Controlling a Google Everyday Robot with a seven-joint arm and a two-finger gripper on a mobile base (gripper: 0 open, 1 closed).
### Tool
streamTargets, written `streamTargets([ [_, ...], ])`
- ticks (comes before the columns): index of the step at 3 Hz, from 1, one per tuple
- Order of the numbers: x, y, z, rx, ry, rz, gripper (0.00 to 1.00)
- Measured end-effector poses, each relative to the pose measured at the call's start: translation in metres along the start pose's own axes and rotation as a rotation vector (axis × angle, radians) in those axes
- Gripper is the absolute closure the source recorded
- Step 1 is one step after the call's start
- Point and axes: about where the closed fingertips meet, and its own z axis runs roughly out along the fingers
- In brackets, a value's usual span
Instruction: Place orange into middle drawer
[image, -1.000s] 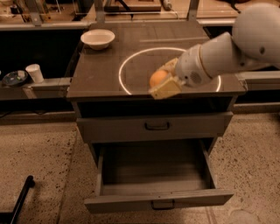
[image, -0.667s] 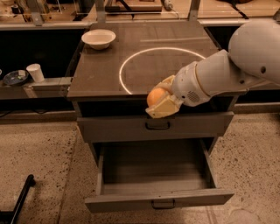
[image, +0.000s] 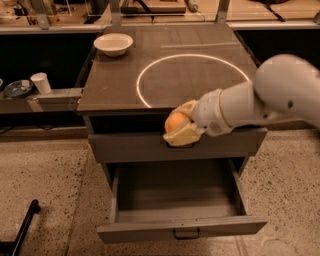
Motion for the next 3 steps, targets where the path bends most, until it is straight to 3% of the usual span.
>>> streamTargets([
  [2, 0.124, 0.005, 0.071, -0.02, -0.127, 0.125, 1.0],
  [3, 0.151, 0.004, 0.076, 0.017, -0.129, 0.139, 1.0],
])
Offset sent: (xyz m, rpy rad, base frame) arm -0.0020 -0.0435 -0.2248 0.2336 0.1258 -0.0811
